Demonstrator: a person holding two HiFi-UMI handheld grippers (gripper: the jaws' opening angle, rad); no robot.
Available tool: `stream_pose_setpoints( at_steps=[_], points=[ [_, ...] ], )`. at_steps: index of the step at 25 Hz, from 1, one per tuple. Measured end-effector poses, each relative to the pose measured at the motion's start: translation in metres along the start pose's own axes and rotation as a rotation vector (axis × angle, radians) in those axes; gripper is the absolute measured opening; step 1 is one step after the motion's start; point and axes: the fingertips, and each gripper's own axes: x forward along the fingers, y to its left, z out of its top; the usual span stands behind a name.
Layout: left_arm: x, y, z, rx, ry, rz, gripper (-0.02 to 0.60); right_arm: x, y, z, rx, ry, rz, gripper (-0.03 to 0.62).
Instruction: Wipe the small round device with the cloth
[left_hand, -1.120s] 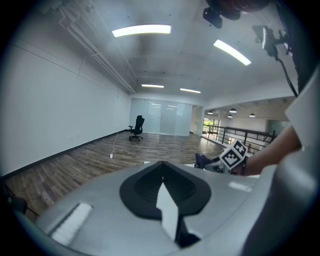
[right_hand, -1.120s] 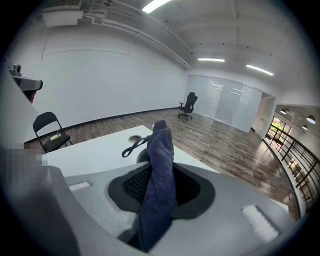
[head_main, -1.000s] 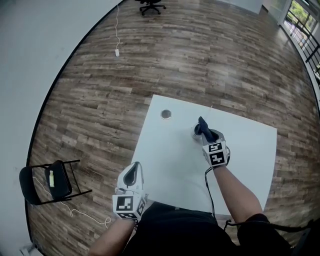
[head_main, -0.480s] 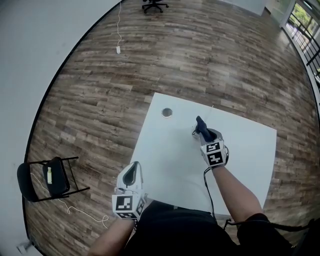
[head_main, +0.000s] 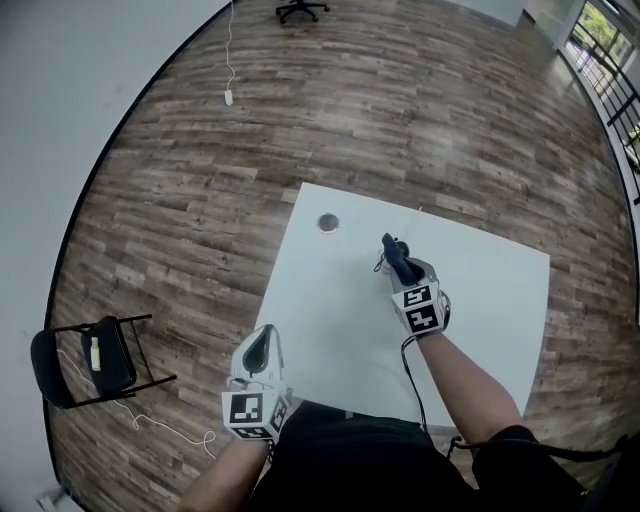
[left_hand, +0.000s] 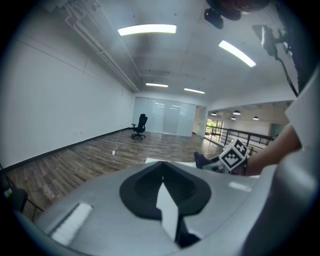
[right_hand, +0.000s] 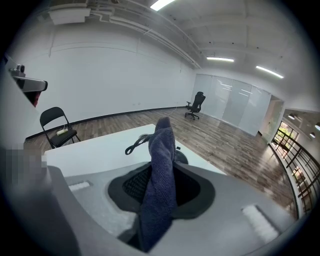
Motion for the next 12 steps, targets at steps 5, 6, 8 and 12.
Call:
stream_pose_setpoints(
  at_steps=[5, 6, 8, 12],
  points=[
    [-0.004, -0.003, -0.002, -0.006, 0.011, 0.009, 0.008, 0.006, 0.017, -0.019, -0.012, 0.061, 0.054, 0.104],
    [-0.005, -0.002, -0.003, -0.005, 0.014, 0.011, 0.008, 0.008, 0.02, -0.025, -0.004, 0.074, 0.059, 0.104],
    [-0.007, 0.0, -0.005, -0.003, 0.019, 0.011, 0.008, 0.012, 0.023, -0.036, 0.031, 0.094, 0.063, 0.104],
    [-0.004, 0.019, -0.014, -0.021, 0.029, -0.009, 0.008, 0.021, 0.036, -0.074, 0.16, 0.177, 0.054, 0.104]
  ],
)
